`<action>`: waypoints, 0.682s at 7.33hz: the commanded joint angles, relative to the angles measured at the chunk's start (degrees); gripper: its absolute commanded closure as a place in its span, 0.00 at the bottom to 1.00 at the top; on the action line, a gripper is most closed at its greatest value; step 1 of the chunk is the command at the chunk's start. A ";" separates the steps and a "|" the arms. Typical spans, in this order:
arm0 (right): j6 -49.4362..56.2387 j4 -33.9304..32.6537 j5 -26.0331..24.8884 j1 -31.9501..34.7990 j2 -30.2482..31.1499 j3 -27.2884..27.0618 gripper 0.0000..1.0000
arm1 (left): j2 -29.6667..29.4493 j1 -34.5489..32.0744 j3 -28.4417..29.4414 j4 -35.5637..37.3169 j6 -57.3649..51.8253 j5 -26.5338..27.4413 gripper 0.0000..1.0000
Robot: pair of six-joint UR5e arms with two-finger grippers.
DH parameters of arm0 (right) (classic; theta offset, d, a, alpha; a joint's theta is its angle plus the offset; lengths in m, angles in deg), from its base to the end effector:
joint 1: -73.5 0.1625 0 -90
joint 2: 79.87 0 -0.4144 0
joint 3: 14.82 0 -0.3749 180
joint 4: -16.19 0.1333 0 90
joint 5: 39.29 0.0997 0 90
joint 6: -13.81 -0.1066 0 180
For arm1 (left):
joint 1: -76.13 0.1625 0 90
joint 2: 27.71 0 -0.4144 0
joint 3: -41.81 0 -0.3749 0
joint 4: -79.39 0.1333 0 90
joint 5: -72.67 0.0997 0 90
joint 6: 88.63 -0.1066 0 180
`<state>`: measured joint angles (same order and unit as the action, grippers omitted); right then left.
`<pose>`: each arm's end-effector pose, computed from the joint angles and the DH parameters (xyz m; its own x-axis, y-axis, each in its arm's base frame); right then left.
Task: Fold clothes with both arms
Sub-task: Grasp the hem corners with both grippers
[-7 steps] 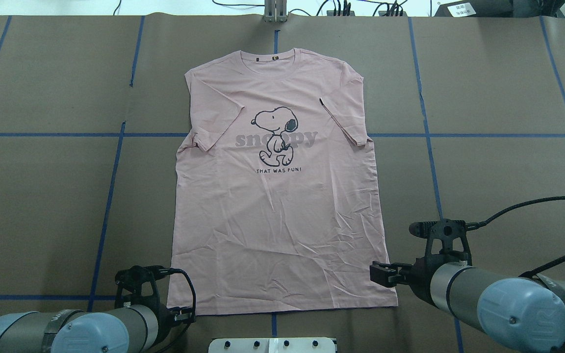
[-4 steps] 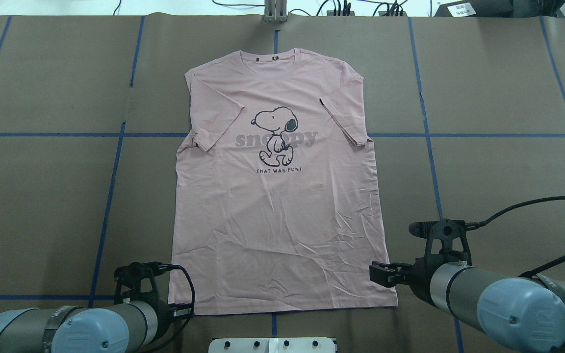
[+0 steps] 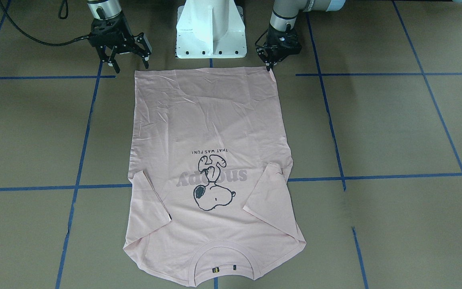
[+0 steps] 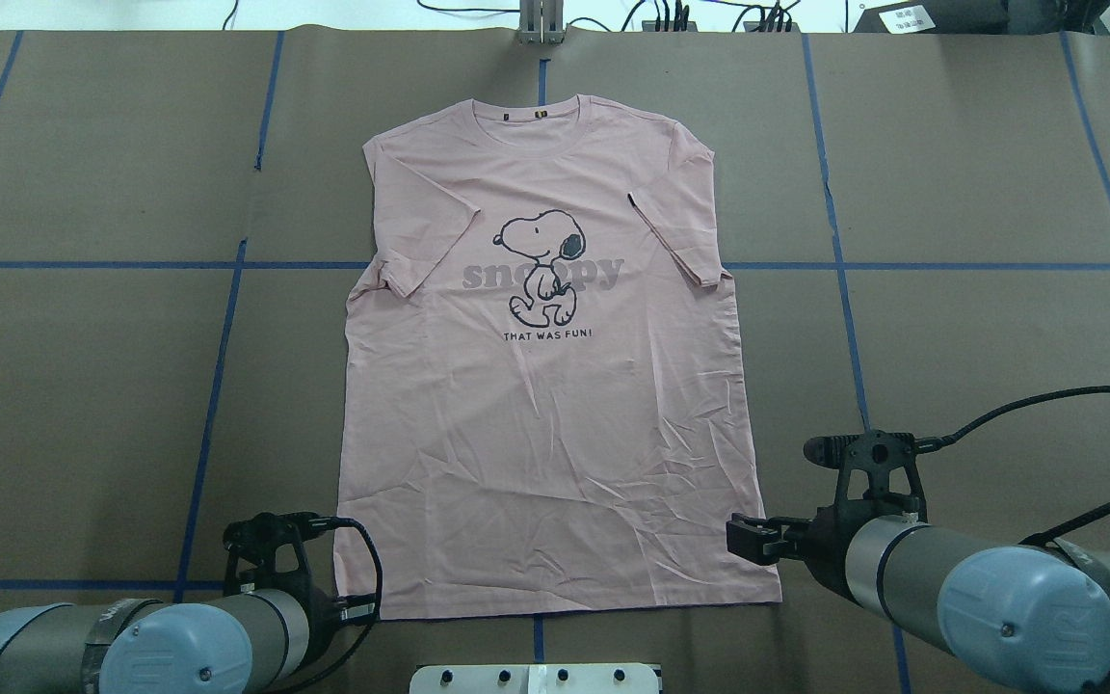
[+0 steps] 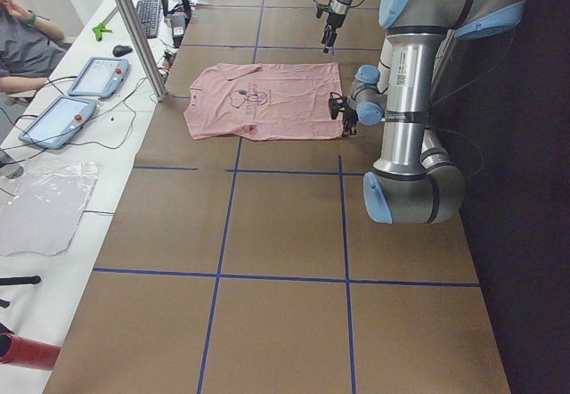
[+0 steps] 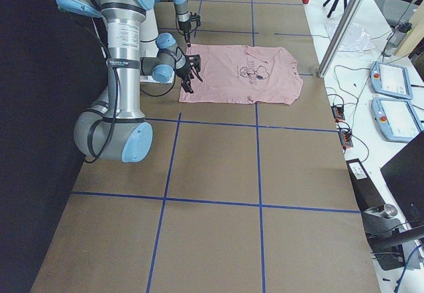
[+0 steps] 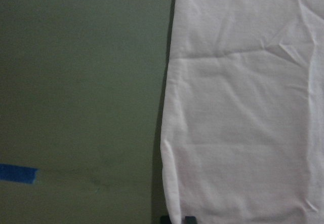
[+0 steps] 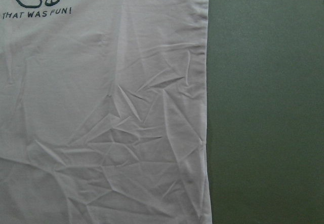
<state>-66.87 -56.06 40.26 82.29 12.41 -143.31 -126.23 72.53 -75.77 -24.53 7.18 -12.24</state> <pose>-0.4011 -0.2165 0.3362 0.6216 -0.0650 0.7807 -0.1972 0.9515 0.2363 0.4998 -0.1745 0.3433 0.6248 -0.1403 -0.7681 0.1946 0.9807 -0.0209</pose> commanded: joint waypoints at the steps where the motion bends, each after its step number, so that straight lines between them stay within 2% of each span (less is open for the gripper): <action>1: 0.00 0.00 0.09 -0.26 0.26 0.00 0.00 | 0.00 -0.35 -0.20 0.04 -0.01 -0.17 1.00; 3: -3.40 -0.09 -1.57 -2.71 1.58 0.26 0.02 | -0.26 -1.06 -0.28 0.04 -0.01 0.18 1.00; 4: -7.26 -0.17 -5.93 -6.03 2.02 0.44 0.16 | -0.18 -1.23 -0.28 -0.05 -0.01 0.27 1.00; 5: -9.38 -1.74 -7.28 -7.72 2.02 0.70 0.23 | -0.18 -1.67 -0.28 -0.14 -0.01 0.36 1.00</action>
<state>-72.86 -56.56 35.75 77.30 14.16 -142.91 -126.41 71.32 -76.05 -24.57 7.17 -12.02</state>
